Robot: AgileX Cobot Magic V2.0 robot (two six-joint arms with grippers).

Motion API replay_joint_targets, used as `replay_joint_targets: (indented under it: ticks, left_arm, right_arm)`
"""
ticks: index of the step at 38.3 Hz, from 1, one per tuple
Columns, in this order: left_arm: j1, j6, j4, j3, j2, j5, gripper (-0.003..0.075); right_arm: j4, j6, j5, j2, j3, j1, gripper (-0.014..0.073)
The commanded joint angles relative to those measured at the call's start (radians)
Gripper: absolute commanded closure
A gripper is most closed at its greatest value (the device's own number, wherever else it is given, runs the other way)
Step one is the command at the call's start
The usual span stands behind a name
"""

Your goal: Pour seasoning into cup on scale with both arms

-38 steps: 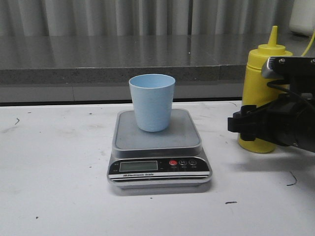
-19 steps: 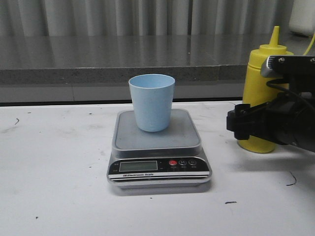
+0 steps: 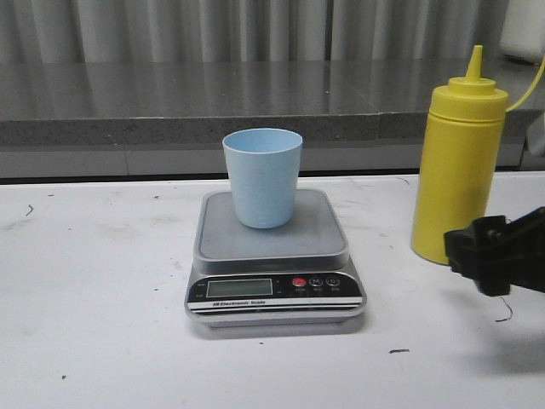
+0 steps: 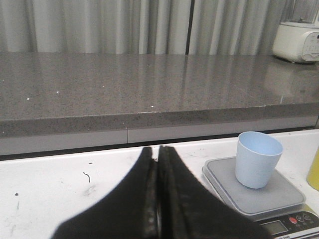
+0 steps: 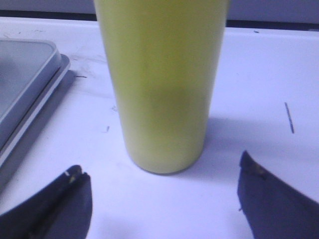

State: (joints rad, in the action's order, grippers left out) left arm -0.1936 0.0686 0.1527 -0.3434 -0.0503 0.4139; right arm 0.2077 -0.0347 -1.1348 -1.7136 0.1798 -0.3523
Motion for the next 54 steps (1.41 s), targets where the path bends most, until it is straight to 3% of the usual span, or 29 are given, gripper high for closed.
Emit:
replay_joint_targets:
  ticks: [1,6,9,15,18,21,26,32,40,54]
  left_arm:
    - [0.002,-0.006,0.015,-0.025,-0.012,-0.071,0.074]
    - [0.002,-0.006,0.015,-0.025,-0.012,-0.071,0.074]
    - [0.002,-0.006,0.015,-0.025,-0.012,-0.071,0.074]
    - [0.002,-0.006,0.015,-0.025,-0.012,-0.071,0.074]
    - [0.002,-0.006,0.015,-0.025,-0.012,-0.071,0.074]
    - [0.002,-0.006,0.015,-0.025,-0.012,-0.071,0.074]
    - [0.002,-0.006,0.015,-0.025,-0.012,-0.071,0.074]
    - [0.002,-0.006,0.015,-0.025,-0.012,-0.071,0.074]
    - [0.002,-0.006,0.015,-0.025,-0.012,-0.071,0.074]
    - [0.002,-0.006,0.015,-0.025,-0.012,-0.071,0.074]
  right_arm:
    - [-0.014,0.002,-0.152,0.095,-0.038,0.0,0.0188]
    - [-0.014,0.002,-0.152,0.182,-0.081,0.0,0.052]
    - [-0.012,0.002,-0.152,0.243,-0.105,0.0,0.0673]
    - [-0.012,0.003,-0.131,0.412,-0.135,0.0,0.0663]
    - [0.0,0.003,-0.035,0.507,-0.129,0.001,0.0663]
    - [0.021,0.035,0.171,0.621,-0.099,0.003,0.0663]
    - [0.076,0.264,0.618,0.794,0.016,0.003,0.0663]
    - [0.174,0.497,0.953,0.962,0.191,0.003,0.0663]
    - [0.194,0.524,1.096,1.112,0.311,0.003,0.0663]
    - [0.194,0.524,1.155,1.365,0.317,0.003,0.0663]
